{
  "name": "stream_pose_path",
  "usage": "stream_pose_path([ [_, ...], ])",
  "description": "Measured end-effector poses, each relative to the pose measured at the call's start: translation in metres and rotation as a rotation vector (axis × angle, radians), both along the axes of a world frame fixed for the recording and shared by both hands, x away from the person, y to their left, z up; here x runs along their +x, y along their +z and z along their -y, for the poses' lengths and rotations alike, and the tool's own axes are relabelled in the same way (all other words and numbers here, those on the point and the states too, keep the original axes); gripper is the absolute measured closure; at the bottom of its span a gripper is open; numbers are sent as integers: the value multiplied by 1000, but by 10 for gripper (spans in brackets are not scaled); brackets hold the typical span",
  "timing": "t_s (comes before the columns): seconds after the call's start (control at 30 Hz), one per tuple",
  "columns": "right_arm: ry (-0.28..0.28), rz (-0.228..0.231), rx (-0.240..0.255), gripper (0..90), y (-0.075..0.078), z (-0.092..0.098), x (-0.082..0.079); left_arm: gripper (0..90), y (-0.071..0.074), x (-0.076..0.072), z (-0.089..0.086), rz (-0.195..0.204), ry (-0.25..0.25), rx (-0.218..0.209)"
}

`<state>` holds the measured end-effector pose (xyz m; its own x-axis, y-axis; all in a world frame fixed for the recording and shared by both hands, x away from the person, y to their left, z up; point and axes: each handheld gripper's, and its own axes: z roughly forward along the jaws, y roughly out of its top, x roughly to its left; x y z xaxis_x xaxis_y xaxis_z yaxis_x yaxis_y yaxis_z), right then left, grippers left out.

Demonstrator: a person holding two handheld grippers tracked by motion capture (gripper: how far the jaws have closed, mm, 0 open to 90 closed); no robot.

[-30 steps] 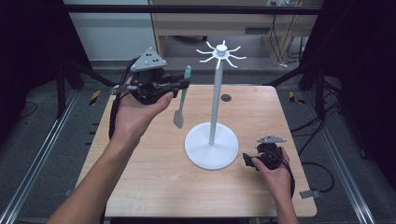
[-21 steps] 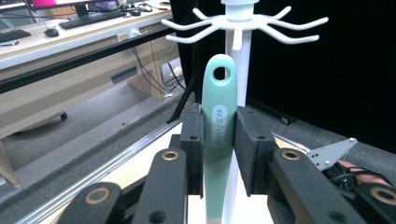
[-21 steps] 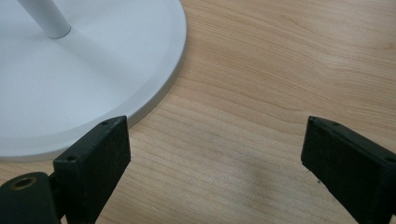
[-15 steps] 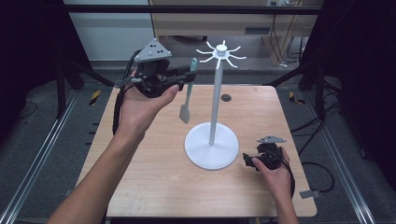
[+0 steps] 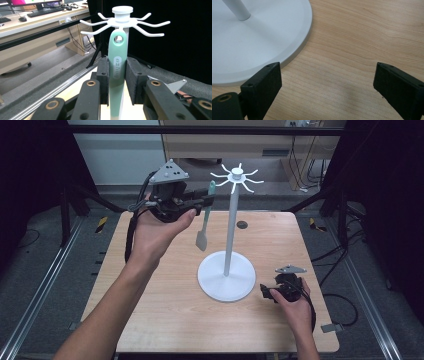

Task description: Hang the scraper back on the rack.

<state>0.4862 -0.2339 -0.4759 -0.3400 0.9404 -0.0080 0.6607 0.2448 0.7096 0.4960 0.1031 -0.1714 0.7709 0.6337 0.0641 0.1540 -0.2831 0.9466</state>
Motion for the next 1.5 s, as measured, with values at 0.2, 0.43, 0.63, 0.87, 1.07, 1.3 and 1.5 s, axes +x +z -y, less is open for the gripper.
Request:
stream_pose_path([
  [0.2, 5, 1, -3, 85, 0, 0, 0, 741, -1, 1, 2, -1, -9, -3],
  [0.43, 4, -5, -2, 85, 0, 0, 0, 740, -3, 3, 5, -4, -8, 4],
  [0.63, 3, -4, -1, 85, 0, -1, 0, 741, -5, 5, 8, -8, -7, 6],
  [0.87, 6, 1, 0, 85, 0, 0, 0, 740, -7, 6, 9, -11, -7, 2],
  [1.07, 6, 2, 0, 85, 0, 0, 0, 740, -7, 6, 9, -12, -7, 0],
  [1.3, 2, 1, 3, 85, 0, 0, 0, 740, -7, 7, 8, -15, -9, -5],
  [1.5, 2, 4, 4, 85, 0, 0, 0, 740, -7, 7, 8, -17, -8, -7],
])
